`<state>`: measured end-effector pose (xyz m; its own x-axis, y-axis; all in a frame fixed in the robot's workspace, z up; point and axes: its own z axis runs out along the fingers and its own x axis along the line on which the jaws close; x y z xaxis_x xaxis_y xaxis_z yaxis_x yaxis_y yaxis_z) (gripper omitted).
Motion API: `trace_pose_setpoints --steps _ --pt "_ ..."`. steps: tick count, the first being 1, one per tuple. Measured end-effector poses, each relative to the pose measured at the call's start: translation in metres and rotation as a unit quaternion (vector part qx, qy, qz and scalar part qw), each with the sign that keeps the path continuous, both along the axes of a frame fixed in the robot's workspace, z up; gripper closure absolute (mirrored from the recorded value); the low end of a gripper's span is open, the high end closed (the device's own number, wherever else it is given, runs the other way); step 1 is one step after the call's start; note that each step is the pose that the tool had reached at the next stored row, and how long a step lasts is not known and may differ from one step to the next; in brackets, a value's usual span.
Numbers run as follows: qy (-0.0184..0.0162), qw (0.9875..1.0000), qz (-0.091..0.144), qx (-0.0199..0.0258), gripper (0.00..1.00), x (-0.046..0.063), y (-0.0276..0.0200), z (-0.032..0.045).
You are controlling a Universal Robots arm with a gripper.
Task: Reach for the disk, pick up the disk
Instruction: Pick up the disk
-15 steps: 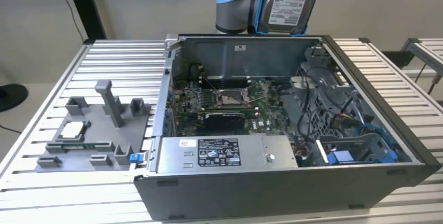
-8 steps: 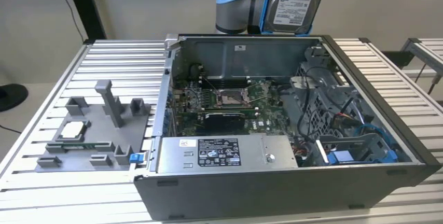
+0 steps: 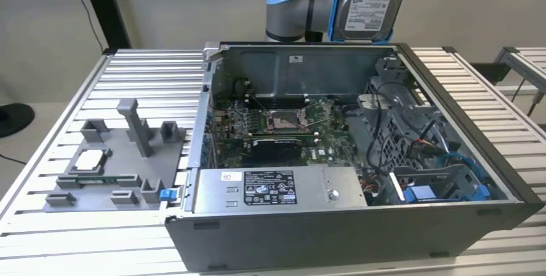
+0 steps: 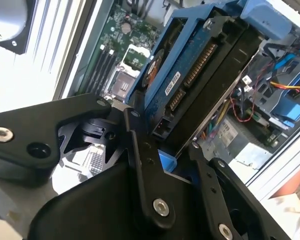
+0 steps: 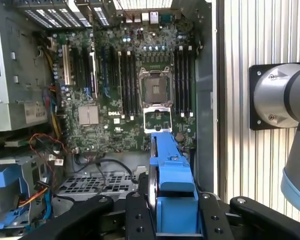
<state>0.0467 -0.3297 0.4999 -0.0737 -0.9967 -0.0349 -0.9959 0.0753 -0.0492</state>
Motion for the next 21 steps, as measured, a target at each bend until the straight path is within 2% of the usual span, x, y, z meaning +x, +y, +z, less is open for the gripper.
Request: trace_pose_setpoints --steps 3,7,12,14,18,21 --pt "-0.0002 1.0000 0.000 -0.0001 1.00 0.003 0.0000 0.0000" --pt "-0.0002 1.0000 -0.001 -0.0001 1.00 0.012 0.0000 -0.0001" --pt "-0.0001 0.9999 -0.012 -0.0002 1.00 0.015 0.0000 -0.0001" --pt "0.0012 0.9999 -0.015 -0.0002 1.00 0.016 0.0000 -0.0003" --pt "0.0073 0.9998 -0.019 -0.0002 1.00 0.017 0.0000 -0.0008" --pt "0.0075 0.9998 -0.020 -0.0002 1.00 0.017 0.0000 -0.0008"
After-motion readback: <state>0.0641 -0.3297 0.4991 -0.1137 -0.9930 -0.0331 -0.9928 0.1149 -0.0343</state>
